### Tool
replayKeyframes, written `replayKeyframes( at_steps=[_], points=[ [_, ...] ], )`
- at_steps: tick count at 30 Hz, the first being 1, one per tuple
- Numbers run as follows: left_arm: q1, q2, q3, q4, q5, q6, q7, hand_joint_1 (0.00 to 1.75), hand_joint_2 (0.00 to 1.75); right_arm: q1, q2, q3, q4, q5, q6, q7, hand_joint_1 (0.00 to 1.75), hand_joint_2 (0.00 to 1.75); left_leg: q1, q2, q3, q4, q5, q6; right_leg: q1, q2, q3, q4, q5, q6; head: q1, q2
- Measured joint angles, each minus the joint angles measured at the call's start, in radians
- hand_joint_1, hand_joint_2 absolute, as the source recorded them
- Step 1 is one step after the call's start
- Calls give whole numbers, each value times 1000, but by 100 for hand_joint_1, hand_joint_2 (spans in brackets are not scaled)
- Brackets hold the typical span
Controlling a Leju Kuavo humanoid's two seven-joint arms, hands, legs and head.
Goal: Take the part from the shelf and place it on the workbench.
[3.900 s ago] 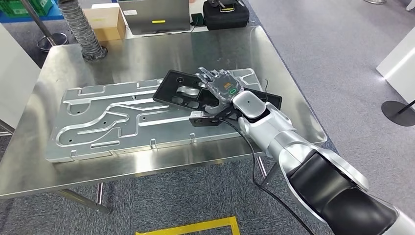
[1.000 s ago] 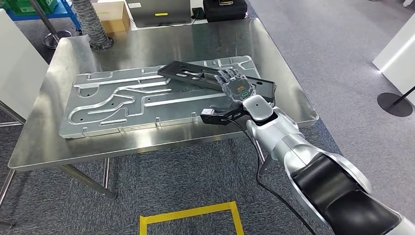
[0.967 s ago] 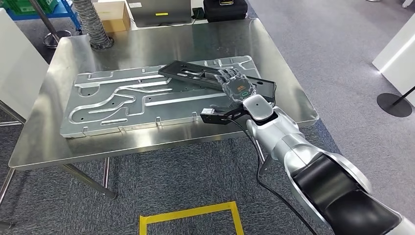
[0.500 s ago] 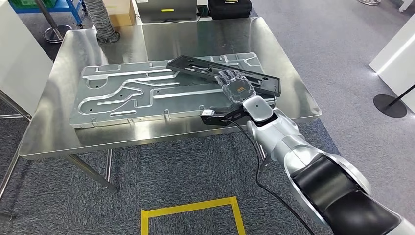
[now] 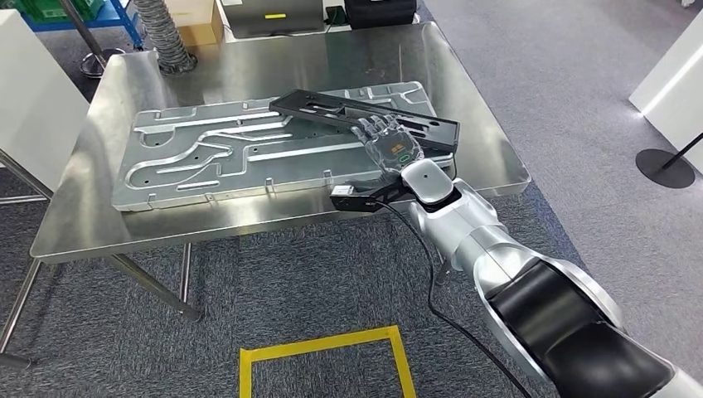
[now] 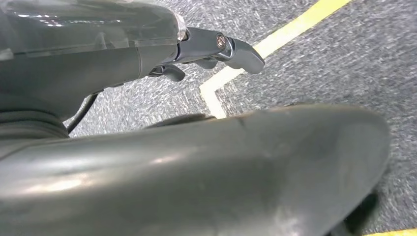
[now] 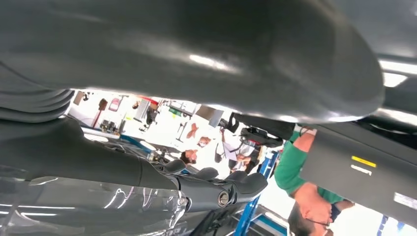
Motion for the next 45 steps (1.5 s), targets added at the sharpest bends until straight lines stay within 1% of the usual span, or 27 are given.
replayKeyframes(
  at_steps=[2,3,6,8,11,12,13,14,16,18,20,22,24,26,27,28,29,32,34,36,38,39,41,42,43,44,45],
  points=[
    [0,1,2,0,2,1,-2,0,0,-9,4,-2,0,1,0,0,0,0,-2,0,60,-110,28,8,4,0,-11,10,2,7,0,0],
    [0,1,2,0,3,1,-4,0,0,-14,5,-3,0,1,0,0,0,0,-3,-1,70,-135,31,14,5,0,-17,13,5,12,0,0],
    [3,2,5,0,4,1,-6,0,0,-23,8,-5,0,2,0,0,0,0,-5,0,63,-144,43,37,4,1,-26,15,13,29,0,0],
    [4,2,5,0,4,1,-7,0,0,-24,8,-8,1,2,1,0,0,0,-3,1,57,-149,55,50,1,2,-46,58,-24,39,0,0],
    [4,3,5,0,4,1,-8,0,0,-22,8,-12,3,3,1,0,0,0,-4,3,40,-150,68,59,-3,3,-116,241,-131,51,0,0],
    [4,3,5,0,4,0,-8,0,0,-19,8,-13,4,3,1,0,0,0,-4,3,35,-149,71,59,-4,3,-128,282,-145,52,0,0],
    [5,3,5,0,4,0,-8,0,0,-17,8,-14,5,3,0,0,0,0,-4,2,31,-149,75,59,-4,3,-122,288,-142,52,0,0],
    [5,3,5,0,3,0,-8,0,0,-16,8,-15,6,3,0,0,0,0,-5,1,28,-149,78,58,-4,3,-96,253,-122,49,0,0],
    [5,3,5,0,2,0,-8,0,0,-19,8,-19,7,4,-2,1,0,0,-6,0,25,-149,83,53,-1,4,-11,112,-69,37,0,0],
    [3,3,5,0,2,0,-8,0,0,-24,8,-21,7,5,-3,2,0,0,-8,0,21,-148,88,45,6,4,40,16,-45,24,0,0],
    [2,3,5,0,2,-1,-8,0,0,-24,8,-23,7,7,-5,4,0,0,-8,2,17,-150,96,33,11,4,40,2,-41,18,0,0],
    [3,3,5,0,1,-1,-8,0,0,-24,6,-26,7,10,-7,6,0,0,-7,2,11,-145,90,22,6,2,39,-8,-29,8,0,0],
    [4,4,5,0,1,-1,-7,0,0,-25,5,-30,7,12,-10,8,0,0,-6,1,-14,-84,40,12,0,-1,35,-19,-15,-2,0,0],
    [4,5,5,0,-2,-2,-6,0,0,-22,3,-32,7,13,-14,8,0,0,-3,1,-63,46,-34,4,1,-2,23,-18,-7,-6,0,0],
    [4,6,5,0,-4,-3,-5,0,0,-19,2,-35,7,14,-15,8,0,0,-2,1,-81,101,-56,1,2,-1,16,-17,-3,-5,0,0],
    [3,6,5,0,-6,-3,-5,0,0,-16,0,-37,7,14,-16,8,0,0,-1,1,-85,124,-61,-1,2,-1,10,-14,0,-4,0,0],
    [3,7,5,0,-6,-4,-5,0,0,-14,-2,-40,7,14,-16,8,0,0,-1,1,-68,106,-47,-2,2,-1,5,-11,3,-2,0,0],
    [0,10,5,0,-8,-5,-5,0,0,-16,-7,-45,7,14,-17,8,0,0,-1,1,43,-81,20,5,3,-1,-10,4,7,6,0,0],
    [-2,11,5,0,-8,-5,-5,0,0,-19,-10,-48,6,15,-19,9,0,0,-4,0,70,-138,30,18,6,-1,-20,11,13,16,0,0],
    [-3,11,5,0,-10,-5,-4,0,0,-19,-14,-55,6,16,-21,9,0,0,-7,0,64,-139,40,33,5,0,-26,10,21,29,0,0],
    [-6,11,5,0,-13,-6,-3,0,0,-19,-24,-67,3,16,-25,8,0,0,-5,1,57,-146,53,49,2,1,-38,31,0,41,0,0],
    [-9,11,5,0,-14,-7,-1,0,0,-19,-31,-75,1,15,-30,6,0,0,-3,2,53,-149,60,56,0,2,-54,70,-29,46,0,0],
    [-14,11,5,0,-16,-11,1,0,0,-15,-44,-91,-4,6,-39,-2,0,0,-4,3,39,-150,71,63,-3,3,-103,198,-107,55,0,0],
    [-15,11,5,0,-16,-12,2,0,0,-11,-52,-102,-6,-2,-42,-10,0,0,-4,2,32,-149,76,64,-4,3,-123,257,-134,57,0,0],
    [-15,11,5,0,-16,-13,3,0,0,-5,-60,-114,-9,-10,-44,-20,0,0,-5,1,25,-149,82,64,-4,3,-130,288,-144,58,0,0],
    [-15,11,5,0,-16,-14,4,0,0,0,-67,-126,-13,-18,-46,-29,0,0,-5,1,20,-149,86,63,-4,4,-116,279,-136,57,0,0],
    [-15,11,4,0,-16,-14,4,0,0,3,-74,-139,-18,-25,-50,-41,0,0,-6,0,15,-149,90,62,-3,4,-83,229,-113,53,0,0]
  ],
)
